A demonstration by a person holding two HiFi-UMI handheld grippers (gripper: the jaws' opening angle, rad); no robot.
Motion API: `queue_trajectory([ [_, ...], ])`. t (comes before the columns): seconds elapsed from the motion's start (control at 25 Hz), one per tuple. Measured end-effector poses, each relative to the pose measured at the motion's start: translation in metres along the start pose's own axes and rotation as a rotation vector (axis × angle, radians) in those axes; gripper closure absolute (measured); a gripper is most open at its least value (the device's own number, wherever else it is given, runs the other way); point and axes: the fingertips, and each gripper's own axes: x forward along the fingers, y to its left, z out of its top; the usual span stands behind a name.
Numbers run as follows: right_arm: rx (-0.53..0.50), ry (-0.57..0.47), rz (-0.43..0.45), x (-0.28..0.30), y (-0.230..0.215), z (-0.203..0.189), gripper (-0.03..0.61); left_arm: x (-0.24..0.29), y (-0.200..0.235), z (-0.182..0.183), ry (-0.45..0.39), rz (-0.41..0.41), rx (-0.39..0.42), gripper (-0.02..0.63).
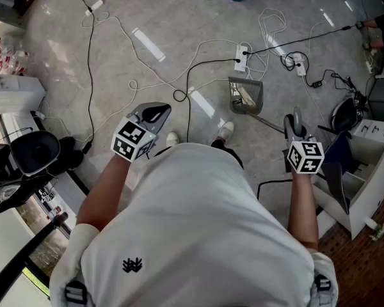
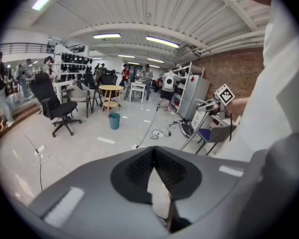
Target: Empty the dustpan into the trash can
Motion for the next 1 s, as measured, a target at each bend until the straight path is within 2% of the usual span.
queue_trajectory([
  [0.24, 0.007, -0.043, -0.029, 0.022, 0.068, 0.043, 0.553, -0.086, 0.078, -0.052, -0.049, 0.093, -0.162, 0.557],
  [0.44, 0.021, -0.041, -0.03, 0.039, 0.099, 0.068, 0.552, -0.129, 0.114, -0.079, -0.035, 0.142, -0.197, 0.557],
  [0.6, 0.027, -0.026, -0.012, 0.051, 0.116, 0.076, 0.552, -0.126, 0.123, -0.084, -0.025, 0.133, -0.199, 0.557],
  [0.76, 0.054, -0.013, 0.009, 0.078, 0.117, 0.084, 0.552, -0.096, 0.135, -0.061, -0.043, 0.115, -0.217, 0.557],
  [1.0, 0.055, 0.003, 0.059, 0.121, 0.095, 0.106, 0.553, -0.04, 0.159, 0.009, -0.026, 0.096, -0.144, 0.557],
])
